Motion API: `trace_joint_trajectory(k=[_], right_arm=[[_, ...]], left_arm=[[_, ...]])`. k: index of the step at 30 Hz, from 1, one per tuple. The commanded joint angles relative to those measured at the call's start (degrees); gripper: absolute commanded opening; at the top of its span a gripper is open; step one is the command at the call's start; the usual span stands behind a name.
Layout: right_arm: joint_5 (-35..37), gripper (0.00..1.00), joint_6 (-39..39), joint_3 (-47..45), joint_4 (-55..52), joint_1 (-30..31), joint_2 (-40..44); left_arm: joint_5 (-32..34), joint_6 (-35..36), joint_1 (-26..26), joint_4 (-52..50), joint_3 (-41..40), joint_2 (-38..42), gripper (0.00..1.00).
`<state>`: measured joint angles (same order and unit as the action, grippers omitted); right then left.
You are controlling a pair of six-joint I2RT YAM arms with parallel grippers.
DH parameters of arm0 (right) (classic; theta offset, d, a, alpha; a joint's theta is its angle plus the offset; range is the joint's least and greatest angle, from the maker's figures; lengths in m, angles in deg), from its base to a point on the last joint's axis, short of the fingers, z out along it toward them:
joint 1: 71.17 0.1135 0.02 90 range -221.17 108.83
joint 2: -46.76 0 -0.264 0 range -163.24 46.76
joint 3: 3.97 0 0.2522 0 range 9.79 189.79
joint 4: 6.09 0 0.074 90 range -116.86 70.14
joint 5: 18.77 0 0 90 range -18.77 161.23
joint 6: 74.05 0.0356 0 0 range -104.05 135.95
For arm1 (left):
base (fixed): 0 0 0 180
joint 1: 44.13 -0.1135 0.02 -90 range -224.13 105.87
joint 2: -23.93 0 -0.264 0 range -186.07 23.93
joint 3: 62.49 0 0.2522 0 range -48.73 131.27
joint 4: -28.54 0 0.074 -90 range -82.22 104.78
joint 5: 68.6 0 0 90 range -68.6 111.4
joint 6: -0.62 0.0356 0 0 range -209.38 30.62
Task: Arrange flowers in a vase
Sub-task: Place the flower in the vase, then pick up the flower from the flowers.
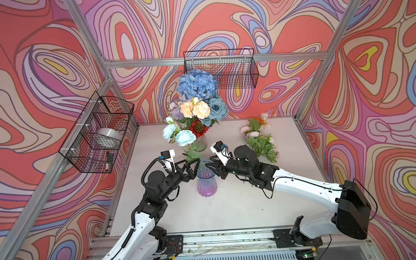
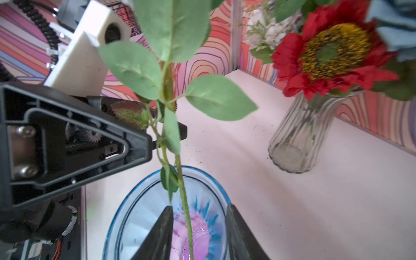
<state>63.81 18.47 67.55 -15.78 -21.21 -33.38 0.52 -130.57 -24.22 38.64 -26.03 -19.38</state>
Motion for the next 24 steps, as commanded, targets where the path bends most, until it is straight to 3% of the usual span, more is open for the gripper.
trace_joint_trajectory(k=[1, 8, 10, 14, 24], right_arm=[[12.24, 0.44, 1.06, -0.51, -1.99, 0.04, 1.39], [37.40, 0.53, 6.98, 1.22, -9.04, -2.07, -0.57], [39.66, 0.55, 11.23, 1.22, -12.50, -4.61, -0.95], [34.39, 0.55, 19.52, -1.60, -15.85, -12.08, -0.72], [24.00, 0.55, 23.53, -4.13, -20.70, -24.95, -7.33]], left_arm=[[0.95, 1.02, 0.45, 5.67, 1.72, -1.46, 0.96], [2.85, 1.70, 0.89, 6.87, 1.49, -2.83, 0.96], [3.15, 1.80, 0.98, 6.52, 1.14, -2.53, 0.96], [3.46, 2.34, 1.18, 4.82, 0.92, -1.63, 0.96], [3.77, 2.51, 1.31, 5.19, 0.85, -2.35, 0.96]])
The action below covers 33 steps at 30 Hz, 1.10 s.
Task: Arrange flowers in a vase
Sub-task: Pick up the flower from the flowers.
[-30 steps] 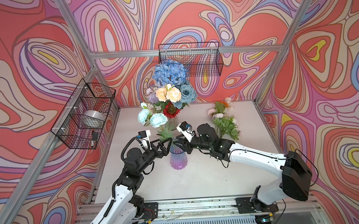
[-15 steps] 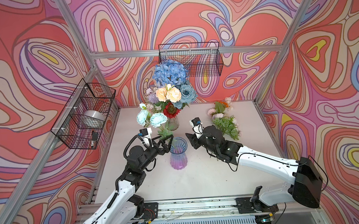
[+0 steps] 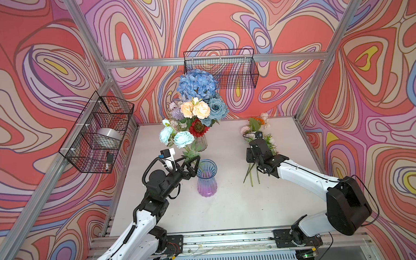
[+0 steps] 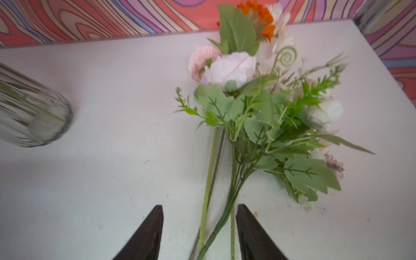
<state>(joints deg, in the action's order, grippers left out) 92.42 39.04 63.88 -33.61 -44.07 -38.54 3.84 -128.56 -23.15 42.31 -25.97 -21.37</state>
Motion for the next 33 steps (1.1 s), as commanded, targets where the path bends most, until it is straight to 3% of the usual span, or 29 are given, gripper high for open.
trace_joint_trajectory(k=[1, 6, 15, 21, 33], right_arm=[[-6.49, 0.55, 3.46, -0.38, -2.77, -2.68, -3.07], [-6.99, 0.55, 7.06, -0.38, -3.19, -3.46, -7.34], [-15.34, 0.53, 14.91, -3.72, 4.42, -7.48, -10.44], [-16.77, 0.38, 16.32, -4.49, 7.06, -9.07, -11.30], [-12.96, 0.12, 14.32, -4.34, 7.09, -9.88, -13.02]], left_arm=[[0.42, 0.50, 0.27, 1.74, 0.79, -0.64, 0.96], [0.55, 0.31, 0.35, 1.94, 0.94, -1.10, 0.96], [1.04, 0.47, 0.45, 1.67, 1.05, -1.20, 0.96], [1.66, 0.96, 0.46, 0.88, 0.89, -0.50, 0.96], [1.79, 0.86, 0.51, 1.20, 0.79, -0.59, 0.96]])
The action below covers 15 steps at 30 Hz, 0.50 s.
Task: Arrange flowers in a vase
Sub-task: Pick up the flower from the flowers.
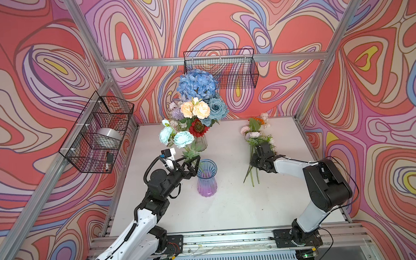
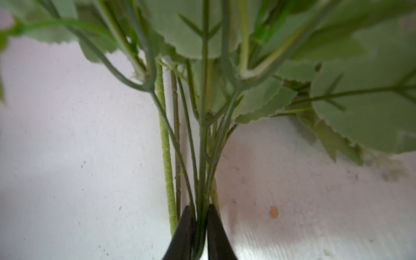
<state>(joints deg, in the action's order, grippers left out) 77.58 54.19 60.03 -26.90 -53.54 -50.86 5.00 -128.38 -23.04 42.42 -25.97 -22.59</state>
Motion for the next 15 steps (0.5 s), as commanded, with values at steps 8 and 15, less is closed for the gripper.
trace_joint_trajectory(k=[8, 15], right_arm=[[2.55, 0.17, -1.50, -0.40, 1.44, -0.94, -1.94], [2.94, 0.01, -1.81, -1.09, 2.56, -1.27, 0.24]], left_arm=[[0.81, 0.75, 0.59, 0.48, 0.77, 1.59, 0.96], [1.33, 0.89, 0.65, -0.30, 0.70, 2.49, 0.96]])
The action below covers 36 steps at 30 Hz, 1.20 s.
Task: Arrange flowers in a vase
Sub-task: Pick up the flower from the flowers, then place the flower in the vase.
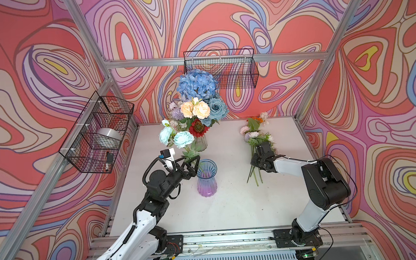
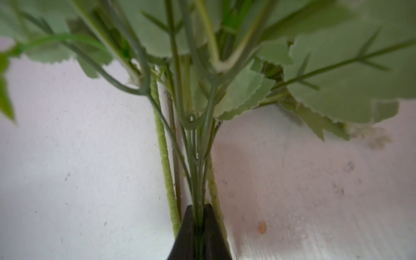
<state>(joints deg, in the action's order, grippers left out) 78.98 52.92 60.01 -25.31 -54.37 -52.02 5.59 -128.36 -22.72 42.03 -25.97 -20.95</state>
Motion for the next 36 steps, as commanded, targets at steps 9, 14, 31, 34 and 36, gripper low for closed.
trace_joint_trajectory(k=[9, 14, 31, 34, 36], right_arm=[[3.54, 0.00, -1.52, -2.44, 1.20, -0.88, 9.27], [4.48, 0.00, -4.03, -1.59, 0.49, -0.84, 14.24], [-8.17, 0.00, -20.31, -5.35, 21.70, 2.92, 29.80], [-10.50, 0.00, -25.75, -6.71, 28.67, 7.16, 32.61], [-11.75, 0.00, -29.09, -7.88, 34.55, 10.21, 33.93]], left_arm=[[0.78, 0.90, 0.43, 0.33, 0.58, 0.76, 0.96], [0.84, 0.83, 0.46, 0.72, 0.53, 0.50, 0.96], [1.62, -0.13, 0.56, 2.65, 1.03, -1.17, 0.97], [1.75, -0.44, 0.54, 1.55, 0.95, -0.50, 0.97], [1.82, -0.41, 0.51, 0.43, 0.81, 0.24, 0.97]])
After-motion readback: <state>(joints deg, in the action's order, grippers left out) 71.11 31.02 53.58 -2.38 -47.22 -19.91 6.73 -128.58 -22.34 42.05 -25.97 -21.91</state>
